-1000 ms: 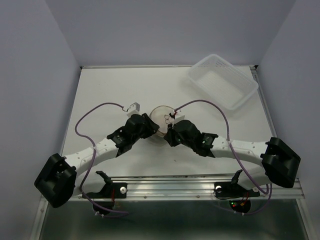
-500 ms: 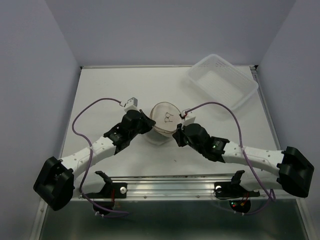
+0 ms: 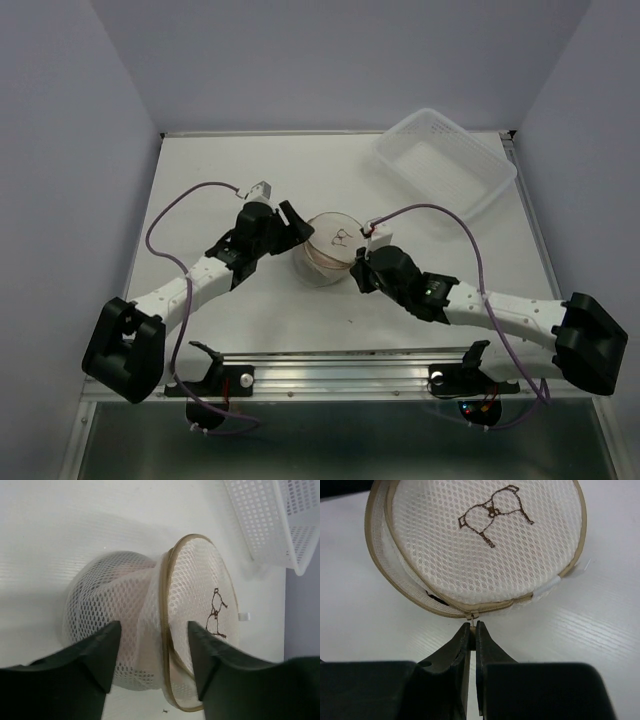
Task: Unzip the laundry bag and remove the bra
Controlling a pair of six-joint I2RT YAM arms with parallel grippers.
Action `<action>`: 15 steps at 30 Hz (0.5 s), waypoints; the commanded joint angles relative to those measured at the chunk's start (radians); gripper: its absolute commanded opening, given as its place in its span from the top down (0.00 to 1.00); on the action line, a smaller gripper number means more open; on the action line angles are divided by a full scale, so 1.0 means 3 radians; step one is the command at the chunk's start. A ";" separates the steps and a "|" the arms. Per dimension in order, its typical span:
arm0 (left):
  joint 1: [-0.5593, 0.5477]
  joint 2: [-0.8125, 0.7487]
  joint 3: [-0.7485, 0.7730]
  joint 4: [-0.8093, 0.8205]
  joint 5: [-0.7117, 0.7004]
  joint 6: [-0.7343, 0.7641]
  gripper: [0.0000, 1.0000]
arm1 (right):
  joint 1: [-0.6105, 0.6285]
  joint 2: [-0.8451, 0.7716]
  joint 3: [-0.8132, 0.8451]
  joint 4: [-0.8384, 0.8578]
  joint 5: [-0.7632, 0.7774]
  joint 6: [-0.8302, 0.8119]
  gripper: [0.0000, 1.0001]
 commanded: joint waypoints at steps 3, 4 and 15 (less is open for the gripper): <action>0.0006 0.0002 0.0265 0.0260 0.0025 0.0019 0.04 | -0.0020 0.0321 0.0259 0.0161 -0.0211 0.0059 0.99; 0.0000 -0.0023 0.0244 0.0271 0.0025 -0.0006 0.01 | -0.0020 0.0362 0.0279 0.0191 -0.0237 0.0074 0.99; -0.0485 -0.0361 -0.0390 0.0164 -0.0358 -0.0379 0.01 | -0.0020 0.0767 0.0555 0.0371 -0.0360 0.0161 0.99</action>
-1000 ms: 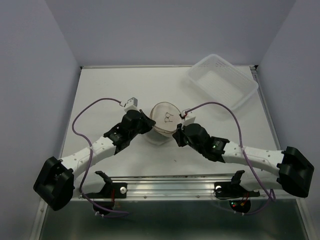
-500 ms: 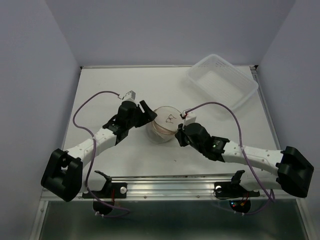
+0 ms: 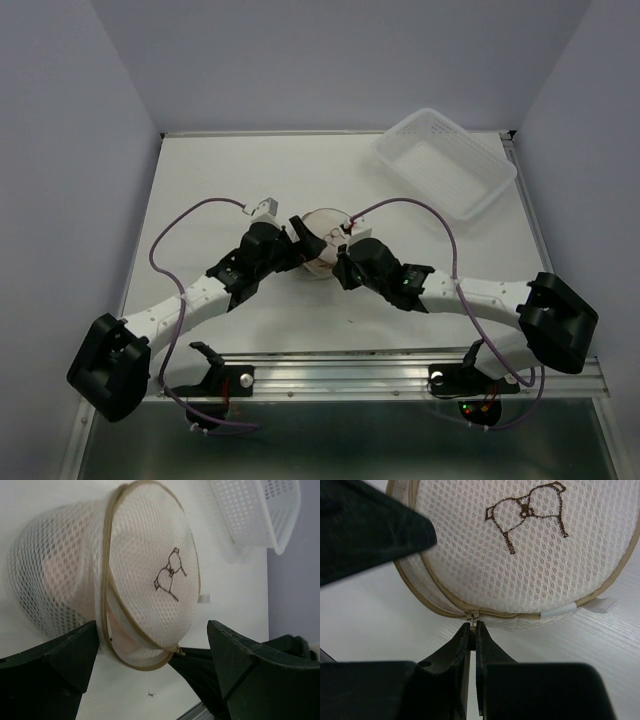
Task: Unzip the laundry bag and remove the bra
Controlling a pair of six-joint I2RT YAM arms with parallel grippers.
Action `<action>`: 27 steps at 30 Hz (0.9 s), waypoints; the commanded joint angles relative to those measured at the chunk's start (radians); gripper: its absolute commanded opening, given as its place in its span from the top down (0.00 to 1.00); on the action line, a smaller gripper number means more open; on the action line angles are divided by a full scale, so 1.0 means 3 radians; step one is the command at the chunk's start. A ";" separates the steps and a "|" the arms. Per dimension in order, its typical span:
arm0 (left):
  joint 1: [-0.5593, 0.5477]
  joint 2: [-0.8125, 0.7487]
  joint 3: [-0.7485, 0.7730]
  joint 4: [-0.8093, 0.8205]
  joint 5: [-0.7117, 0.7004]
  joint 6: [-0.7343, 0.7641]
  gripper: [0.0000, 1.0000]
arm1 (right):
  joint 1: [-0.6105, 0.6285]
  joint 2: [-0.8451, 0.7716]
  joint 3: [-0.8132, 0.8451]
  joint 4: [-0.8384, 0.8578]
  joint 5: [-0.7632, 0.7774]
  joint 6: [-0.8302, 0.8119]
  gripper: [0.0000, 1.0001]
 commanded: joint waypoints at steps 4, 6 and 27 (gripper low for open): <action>-0.0294 -0.0173 -0.0322 -0.0044 -0.0363 -0.0285 0.04 | -0.0013 0.0084 0.0248 0.0236 -0.0064 0.0043 0.99; -0.0299 -0.0173 -0.0338 -0.0024 -0.0399 -0.0311 0.11 | -0.0013 0.0115 0.0258 0.0256 -0.0089 0.0048 0.99; -0.0248 -0.0004 -0.0010 -0.0013 -0.0650 -0.0147 1.00 | -0.0013 -0.0212 -0.0007 0.0027 0.0258 -0.0023 0.99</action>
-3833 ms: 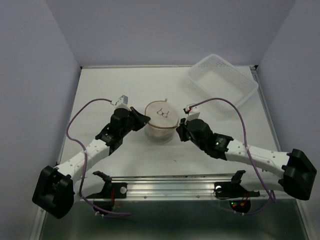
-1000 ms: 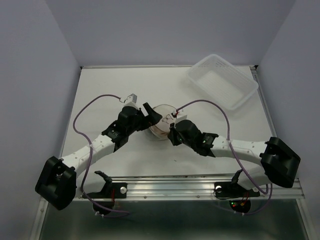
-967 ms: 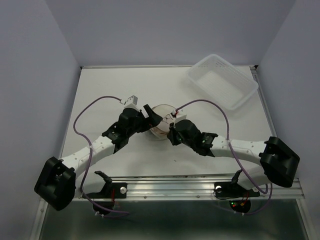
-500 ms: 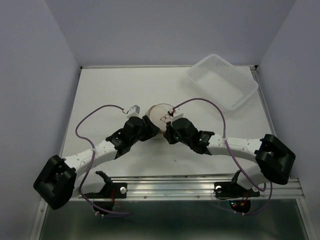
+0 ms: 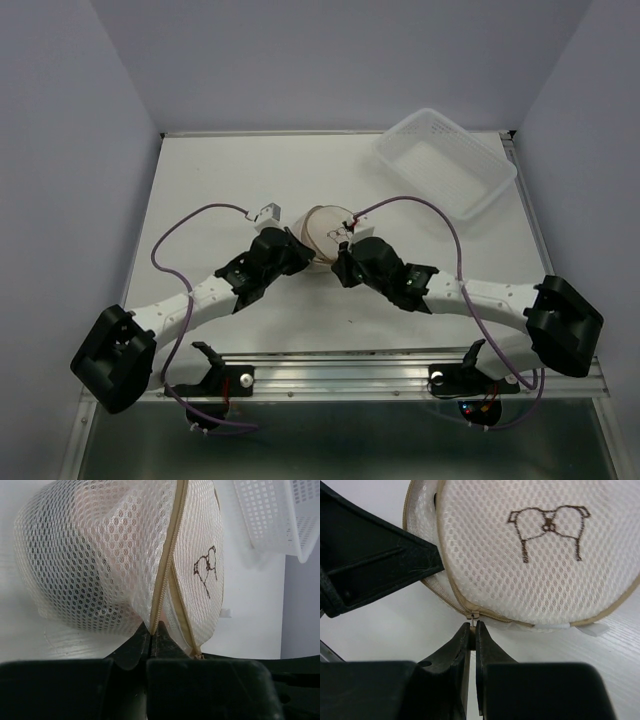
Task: Unzip the laundry bag and remove the bra
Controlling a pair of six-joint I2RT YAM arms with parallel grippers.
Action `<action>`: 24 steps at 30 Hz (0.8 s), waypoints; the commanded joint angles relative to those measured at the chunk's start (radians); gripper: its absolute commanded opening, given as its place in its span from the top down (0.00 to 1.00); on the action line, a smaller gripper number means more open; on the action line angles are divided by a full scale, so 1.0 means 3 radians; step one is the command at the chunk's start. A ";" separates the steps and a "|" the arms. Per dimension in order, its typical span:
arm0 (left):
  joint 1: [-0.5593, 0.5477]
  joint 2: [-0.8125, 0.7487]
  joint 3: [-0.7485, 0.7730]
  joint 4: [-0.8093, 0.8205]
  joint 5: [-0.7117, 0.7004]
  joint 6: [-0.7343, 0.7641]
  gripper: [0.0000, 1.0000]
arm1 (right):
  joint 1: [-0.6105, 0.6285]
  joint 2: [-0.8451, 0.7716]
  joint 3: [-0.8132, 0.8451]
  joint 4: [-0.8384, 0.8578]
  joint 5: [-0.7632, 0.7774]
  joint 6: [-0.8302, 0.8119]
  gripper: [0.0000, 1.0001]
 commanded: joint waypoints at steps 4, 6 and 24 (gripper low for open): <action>0.0182 -0.0282 -0.0021 -0.0067 -0.0124 0.0151 1.00 | -0.0053 -0.0439 -0.0290 -0.0170 0.0543 -0.0119 0.99; 0.0249 -0.0384 -0.0067 -0.0093 -0.0104 0.0166 1.00 | -0.0089 -0.0526 -0.0373 -0.0226 0.0630 -0.0134 0.99; 0.0085 -0.0518 -0.0517 0.0316 0.0147 -0.0156 1.00 | -0.0182 -0.0425 -0.0225 -0.0216 0.0104 -0.0421 0.91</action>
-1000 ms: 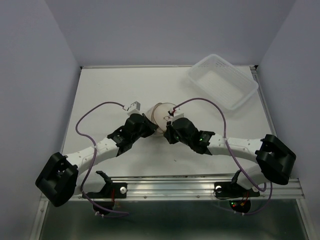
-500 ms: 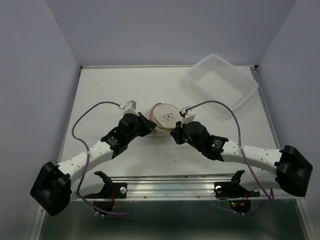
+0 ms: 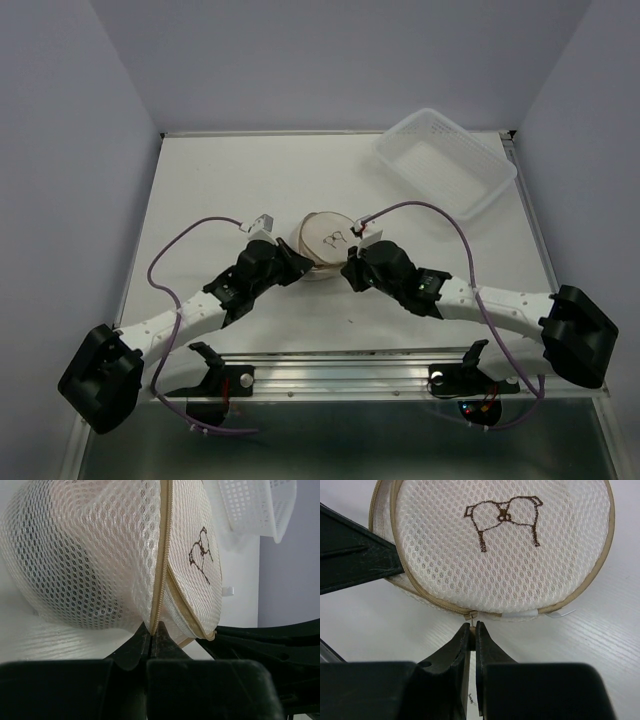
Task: Unzip the laundry bag and remove the bra
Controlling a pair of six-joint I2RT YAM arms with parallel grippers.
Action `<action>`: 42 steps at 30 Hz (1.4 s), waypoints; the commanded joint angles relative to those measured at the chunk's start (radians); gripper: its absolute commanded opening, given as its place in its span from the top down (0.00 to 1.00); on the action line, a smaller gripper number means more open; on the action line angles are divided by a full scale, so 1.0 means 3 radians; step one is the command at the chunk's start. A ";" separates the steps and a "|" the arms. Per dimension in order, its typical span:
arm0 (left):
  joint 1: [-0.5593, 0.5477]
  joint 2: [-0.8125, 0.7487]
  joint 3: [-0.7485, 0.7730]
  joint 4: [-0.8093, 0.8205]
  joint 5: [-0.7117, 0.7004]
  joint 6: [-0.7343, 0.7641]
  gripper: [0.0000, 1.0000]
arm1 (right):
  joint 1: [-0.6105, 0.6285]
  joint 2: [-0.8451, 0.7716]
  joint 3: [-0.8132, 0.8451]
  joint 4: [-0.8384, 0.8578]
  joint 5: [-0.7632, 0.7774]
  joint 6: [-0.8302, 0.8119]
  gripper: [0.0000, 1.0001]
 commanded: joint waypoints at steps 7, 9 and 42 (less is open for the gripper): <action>-0.0037 -0.0084 0.0180 -0.0372 -0.0457 0.0362 0.45 | -0.0090 -0.0084 0.0269 -0.0510 -0.0066 -0.0154 0.76; -0.0027 -0.0064 0.0359 -0.0510 -0.0483 0.0556 0.30 | -0.0090 -0.0125 0.0315 -0.0617 -0.0092 -0.0174 0.71; 0.0439 0.1168 0.2032 -0.1181 0.0453 0.1912 0.39 | -0.0090 0.0095 0.0730 -0.0761 -0.0138 -0.0205 0.15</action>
